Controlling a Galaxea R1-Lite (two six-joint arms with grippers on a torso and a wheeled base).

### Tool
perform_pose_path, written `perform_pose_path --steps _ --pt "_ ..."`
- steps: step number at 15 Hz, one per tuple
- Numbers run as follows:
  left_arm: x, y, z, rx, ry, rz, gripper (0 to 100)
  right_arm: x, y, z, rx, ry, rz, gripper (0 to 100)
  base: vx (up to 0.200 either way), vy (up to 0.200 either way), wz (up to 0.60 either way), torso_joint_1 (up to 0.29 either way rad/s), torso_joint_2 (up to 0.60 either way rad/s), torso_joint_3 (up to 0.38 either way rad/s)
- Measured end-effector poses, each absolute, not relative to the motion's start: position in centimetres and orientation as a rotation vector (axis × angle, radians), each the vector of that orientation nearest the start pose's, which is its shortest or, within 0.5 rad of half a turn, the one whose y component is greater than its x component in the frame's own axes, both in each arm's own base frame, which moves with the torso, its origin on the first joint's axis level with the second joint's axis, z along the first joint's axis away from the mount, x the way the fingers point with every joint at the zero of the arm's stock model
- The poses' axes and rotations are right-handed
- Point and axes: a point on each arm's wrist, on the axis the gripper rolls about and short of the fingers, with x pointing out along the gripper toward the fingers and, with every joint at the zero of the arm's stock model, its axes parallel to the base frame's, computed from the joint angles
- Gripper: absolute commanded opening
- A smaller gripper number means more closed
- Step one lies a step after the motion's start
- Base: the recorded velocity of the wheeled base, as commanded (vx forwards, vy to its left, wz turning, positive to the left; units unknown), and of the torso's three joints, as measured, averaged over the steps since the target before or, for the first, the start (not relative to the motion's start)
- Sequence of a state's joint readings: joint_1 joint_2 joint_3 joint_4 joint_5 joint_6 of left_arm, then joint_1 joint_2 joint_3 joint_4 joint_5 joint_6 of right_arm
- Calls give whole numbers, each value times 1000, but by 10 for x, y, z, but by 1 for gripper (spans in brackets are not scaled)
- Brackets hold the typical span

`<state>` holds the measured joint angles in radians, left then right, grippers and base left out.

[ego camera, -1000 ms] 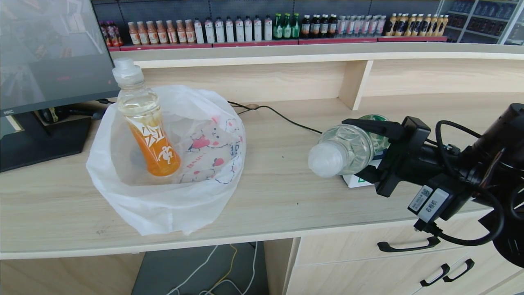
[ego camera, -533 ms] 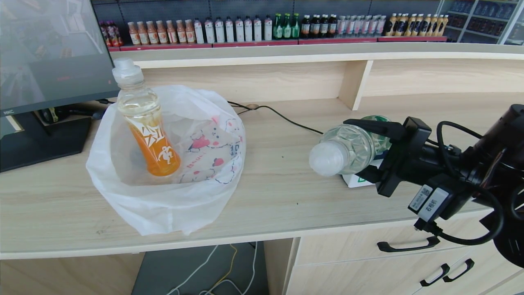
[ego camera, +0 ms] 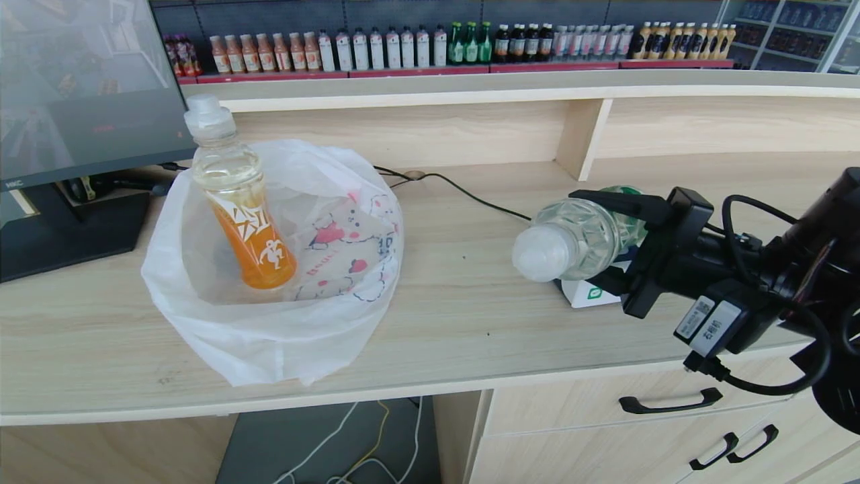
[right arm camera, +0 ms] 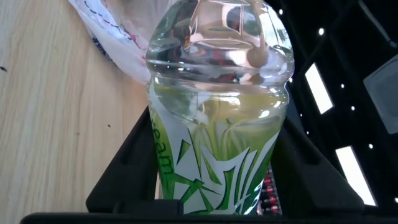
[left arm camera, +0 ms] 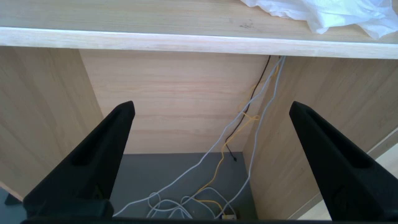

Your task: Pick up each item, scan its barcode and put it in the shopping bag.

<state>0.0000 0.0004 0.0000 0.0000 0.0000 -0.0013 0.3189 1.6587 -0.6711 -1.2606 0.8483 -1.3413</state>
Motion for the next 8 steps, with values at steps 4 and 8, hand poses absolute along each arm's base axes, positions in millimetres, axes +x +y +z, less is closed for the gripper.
perform_pose_path --steps 4,8 --pt "-23 0 75 -1 0 0 100 251 100 237 -1143 -998 799 0 0 0 0 0 0 0" --pt "-23 0 75 -1 0 0 100 236 96 266 -964 -951 769 0 0 0 0 0 0 0"
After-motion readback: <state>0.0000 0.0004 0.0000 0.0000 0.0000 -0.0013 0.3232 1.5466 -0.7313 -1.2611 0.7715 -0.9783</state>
